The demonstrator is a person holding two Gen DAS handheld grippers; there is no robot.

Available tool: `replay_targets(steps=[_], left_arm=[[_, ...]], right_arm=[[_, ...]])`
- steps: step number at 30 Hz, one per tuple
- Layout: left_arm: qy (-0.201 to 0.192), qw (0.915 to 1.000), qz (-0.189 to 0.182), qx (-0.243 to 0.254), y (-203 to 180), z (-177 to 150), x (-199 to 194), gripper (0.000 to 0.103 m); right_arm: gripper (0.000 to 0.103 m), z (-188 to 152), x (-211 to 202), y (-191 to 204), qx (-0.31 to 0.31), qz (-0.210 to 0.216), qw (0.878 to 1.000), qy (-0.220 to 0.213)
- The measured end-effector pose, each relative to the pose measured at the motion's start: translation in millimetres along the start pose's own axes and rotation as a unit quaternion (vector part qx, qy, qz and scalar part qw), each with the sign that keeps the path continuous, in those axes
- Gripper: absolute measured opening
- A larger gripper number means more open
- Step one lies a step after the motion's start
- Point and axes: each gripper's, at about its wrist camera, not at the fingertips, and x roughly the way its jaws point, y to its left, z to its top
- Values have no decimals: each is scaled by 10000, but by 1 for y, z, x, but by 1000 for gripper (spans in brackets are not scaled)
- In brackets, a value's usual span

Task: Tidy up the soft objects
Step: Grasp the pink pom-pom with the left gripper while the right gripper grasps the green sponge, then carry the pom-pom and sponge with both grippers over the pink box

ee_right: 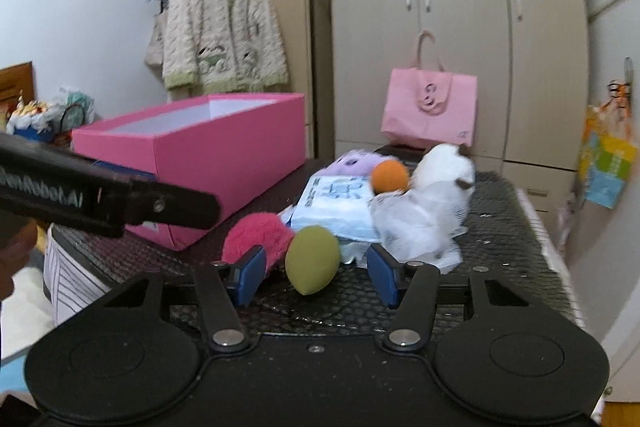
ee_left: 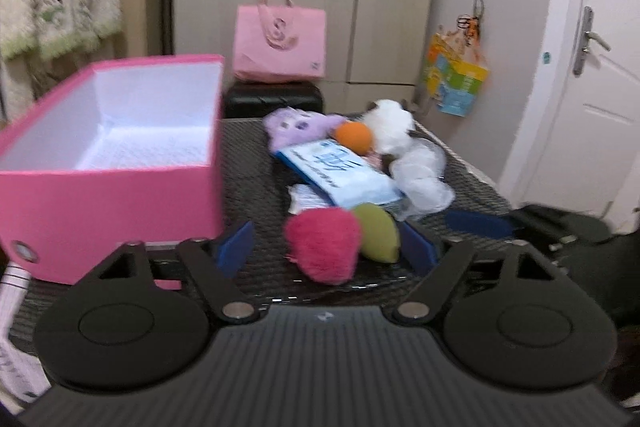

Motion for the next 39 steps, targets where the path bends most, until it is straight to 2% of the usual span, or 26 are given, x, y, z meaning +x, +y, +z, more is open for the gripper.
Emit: replay_targets(steps=[2, 6, 8, 10, 12, 15, 18, 24, 26, 29, 32, 33, 39], left_arm=[[74, 9999, -115, -17, -2, 1, 9, 70], [258, 9996, -101, -90, -4, 1, 32, 60], [372, 9986, -106, -360, 0, 1, 46, 60], [544, 9944, -114, -901, 8, 1, 60, 60], [487, 9928, -114, -1089, 11, -2, 65, 60], [387, 9944, 191, -963, 8, -7, 68, 60], [485, 9932, 132, -1050, 9, -9, 69, 60], [514, 9942, 490, -807, 3, -12, 78, 62], [562, 9938, 462, -838, 3, -14, 84, 65], [383, 9943, 591, -803, 0, -16, 85, 66], [307, 9950, 687, -657, -5, -19, 86, 58], [308, 9953, 689, -614, -5, -19, 86, 48], [308, 9955, 569, -686, -1, -19, 80, 45]], right_arm=[[61, -5, 13, -1, -24, 94, 9999, 78], [56, -10, 27, -5, 61, 206, 9997, 136], [53, -11, 31, -7, 132, 325, 9993, 87], [51, -13, 34, -8, 191, 369, 9991, 30], [39, -16, 37, -7, 168, 188, 9997, 0], [38, -19, 30, -6, 105, 104, 9999, -67], [38, -18, 20, -7, 26, -9, 10000, -65], [38, -16, 17, -16, 31, -151, 9999, 8], [38, -18, 21, -20, 142, -123, 9998, 74], [39, -21, 21, -22, 261, -84, 9996, 25], [41, -22, 21, -22, 244, -53, 9997, -13], [42, -22, 22, -22, 254, -63, 9997, -21], [42, -24, 31, -15, 151, -23, 9999, -33]])
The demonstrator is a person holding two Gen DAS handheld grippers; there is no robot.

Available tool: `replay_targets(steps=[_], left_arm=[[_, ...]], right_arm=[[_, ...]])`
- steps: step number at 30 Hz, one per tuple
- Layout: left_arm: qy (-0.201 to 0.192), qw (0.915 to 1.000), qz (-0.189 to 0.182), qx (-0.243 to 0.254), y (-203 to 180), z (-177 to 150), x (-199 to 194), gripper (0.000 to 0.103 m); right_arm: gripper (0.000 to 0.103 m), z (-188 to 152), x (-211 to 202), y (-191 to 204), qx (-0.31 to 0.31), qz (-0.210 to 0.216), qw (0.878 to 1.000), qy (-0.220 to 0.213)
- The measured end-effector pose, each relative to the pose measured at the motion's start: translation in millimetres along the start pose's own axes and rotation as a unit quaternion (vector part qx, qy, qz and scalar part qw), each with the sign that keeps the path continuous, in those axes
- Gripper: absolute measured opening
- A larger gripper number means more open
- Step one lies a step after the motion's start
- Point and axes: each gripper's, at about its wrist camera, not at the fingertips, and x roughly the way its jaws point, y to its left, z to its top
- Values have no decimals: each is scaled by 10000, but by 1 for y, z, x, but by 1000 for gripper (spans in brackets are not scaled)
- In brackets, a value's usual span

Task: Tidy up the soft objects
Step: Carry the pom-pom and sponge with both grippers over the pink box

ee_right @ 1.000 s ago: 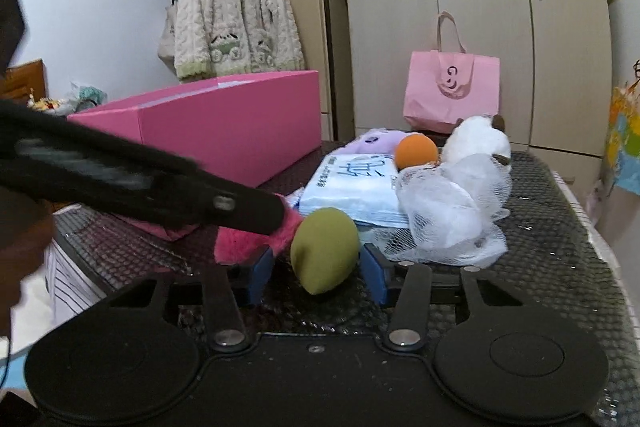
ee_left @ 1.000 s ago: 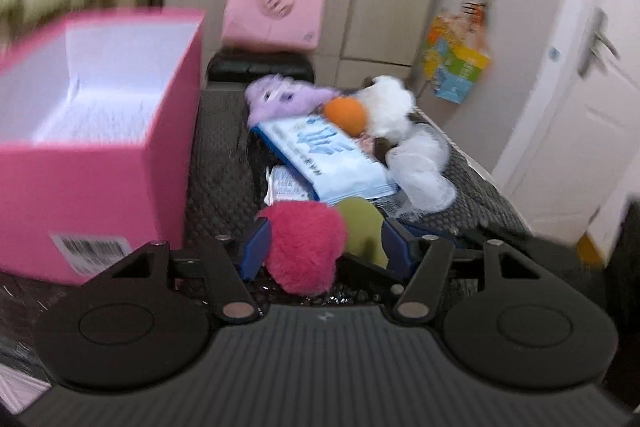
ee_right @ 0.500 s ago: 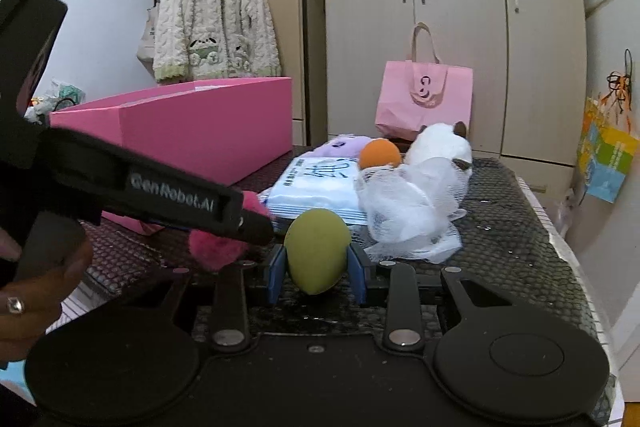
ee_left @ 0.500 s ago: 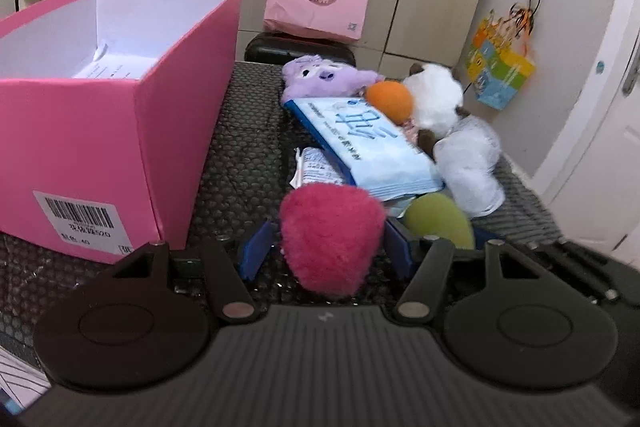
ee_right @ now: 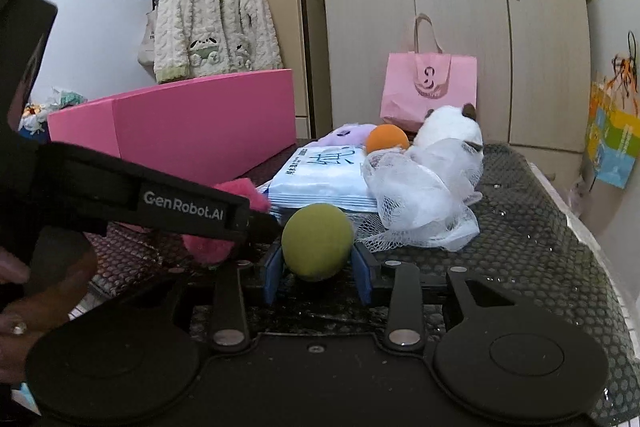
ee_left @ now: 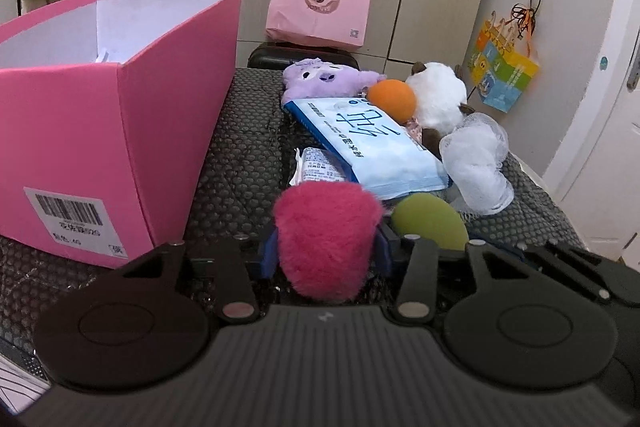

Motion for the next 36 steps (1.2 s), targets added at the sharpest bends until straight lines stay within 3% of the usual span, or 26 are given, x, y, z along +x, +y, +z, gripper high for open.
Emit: replay_targets(steps=[13, 24, 31, 36], left_arm=[[178, 9995, -117, 231, 3, -5, -31, 45], [416, 9982, -131, 407, 26, -7, -70, 45], [398, 9980, -309, 376, 50, 3, -100, 45], [570, 9963, -321, 563, 68, 19, -118, 45]], right_arm=[[39, 4, -29, 20, -131, 9, 9999, -43], [39, 16, -46, 39, 167, 76, 9991, 376], [39, 33, -53, 54, 213, 449, 9967, 647], [39, 64, -56, 75, 241, 1001, 9907, 886]])
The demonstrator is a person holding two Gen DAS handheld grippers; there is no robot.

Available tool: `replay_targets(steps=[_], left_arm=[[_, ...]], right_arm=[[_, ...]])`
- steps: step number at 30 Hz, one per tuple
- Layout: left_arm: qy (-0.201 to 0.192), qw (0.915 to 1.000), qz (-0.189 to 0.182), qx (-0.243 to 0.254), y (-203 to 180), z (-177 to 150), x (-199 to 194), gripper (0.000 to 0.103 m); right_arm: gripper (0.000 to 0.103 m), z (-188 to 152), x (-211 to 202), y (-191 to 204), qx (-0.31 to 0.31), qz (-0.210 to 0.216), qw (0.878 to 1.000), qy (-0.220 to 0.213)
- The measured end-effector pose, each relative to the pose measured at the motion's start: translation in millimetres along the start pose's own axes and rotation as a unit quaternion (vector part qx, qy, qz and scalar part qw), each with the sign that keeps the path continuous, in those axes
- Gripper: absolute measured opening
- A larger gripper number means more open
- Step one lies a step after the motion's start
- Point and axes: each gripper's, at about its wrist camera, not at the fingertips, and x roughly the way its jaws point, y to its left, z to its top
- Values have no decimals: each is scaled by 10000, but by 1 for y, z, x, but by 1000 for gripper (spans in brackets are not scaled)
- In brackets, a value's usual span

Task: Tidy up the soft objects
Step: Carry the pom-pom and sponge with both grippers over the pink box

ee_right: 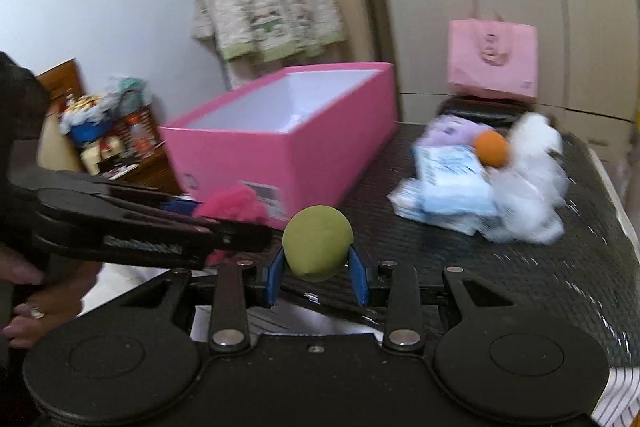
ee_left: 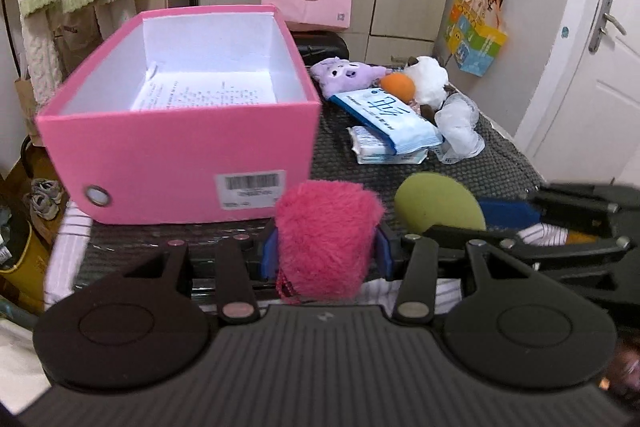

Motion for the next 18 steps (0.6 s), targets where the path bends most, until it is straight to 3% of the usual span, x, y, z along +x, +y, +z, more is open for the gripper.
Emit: replay_targets(steps=[4, 9, 14, 18], left_arm=[[127, 9992, -383, -9, 24, 21, -19, 45], [-195, 9995, -212, 161, 45, 50, -32, 45], [-327, 9992, -168, 121, 72, 88, -18, 46], [-104, 9995, -279, -122, 94, 118, 15, 46]], right_arm=[[39, 30, -1, 21, -288, 246, 9993, 46], [39, 63, 12, 39, -679, 342, 9971, -89], [40, 93, 42, 39, -882, 209, 9955, -290], [40, 119, 78, 27, -1008, 83, 9943, -332]])
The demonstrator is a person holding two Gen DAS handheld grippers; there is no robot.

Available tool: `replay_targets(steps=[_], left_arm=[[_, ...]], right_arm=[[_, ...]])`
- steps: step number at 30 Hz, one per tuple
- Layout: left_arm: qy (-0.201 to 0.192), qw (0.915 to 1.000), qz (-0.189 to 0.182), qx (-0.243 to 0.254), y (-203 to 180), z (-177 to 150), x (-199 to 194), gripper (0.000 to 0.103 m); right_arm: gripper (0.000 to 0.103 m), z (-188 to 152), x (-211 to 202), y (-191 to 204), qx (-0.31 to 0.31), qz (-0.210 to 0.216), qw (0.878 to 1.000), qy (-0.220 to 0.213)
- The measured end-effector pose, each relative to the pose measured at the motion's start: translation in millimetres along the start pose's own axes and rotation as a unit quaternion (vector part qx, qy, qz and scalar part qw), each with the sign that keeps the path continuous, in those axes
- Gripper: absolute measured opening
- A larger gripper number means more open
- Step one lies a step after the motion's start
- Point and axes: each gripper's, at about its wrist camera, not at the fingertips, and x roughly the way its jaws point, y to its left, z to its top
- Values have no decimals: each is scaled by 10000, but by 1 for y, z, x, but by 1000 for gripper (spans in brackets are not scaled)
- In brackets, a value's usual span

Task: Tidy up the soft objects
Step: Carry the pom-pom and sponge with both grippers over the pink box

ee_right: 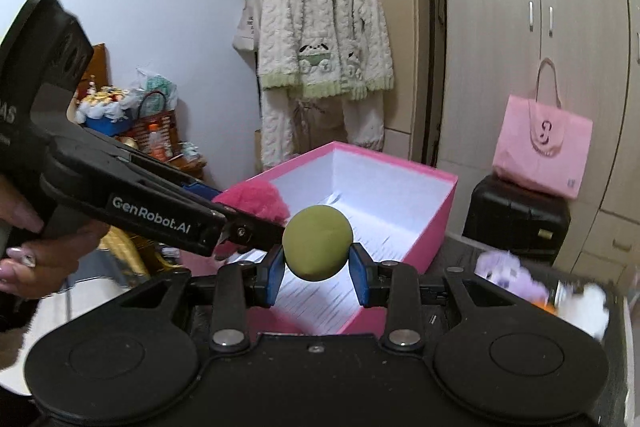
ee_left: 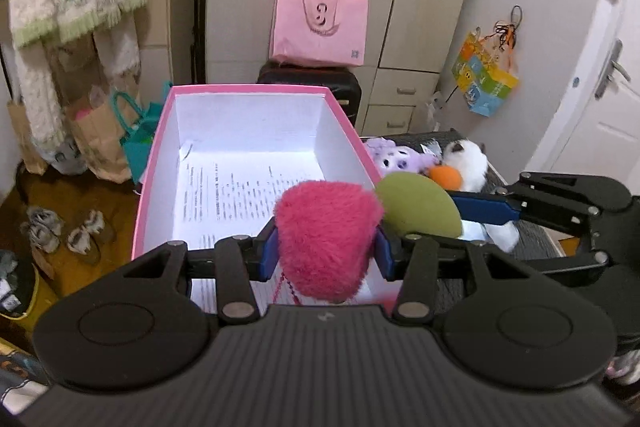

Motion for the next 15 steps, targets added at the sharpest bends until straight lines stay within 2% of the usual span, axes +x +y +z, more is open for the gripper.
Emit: replay_targets(steps=[3, 9, 15], left_arm=[[218, 9994, 116, -227, 17, 21, 35, 46], [375, 9967, 432, -578, 42, 44, 91, 46], [816, 9892, 590, -1065, 67, 56, 137, 46]], right_arm=[[40, 15, 33, -20, -27, -48, 9999, 106], [40, 32, 98, -50, -200, -101, 9985, 490], [40, 38, 149, -55, -1006, -226, 9897, 993]])
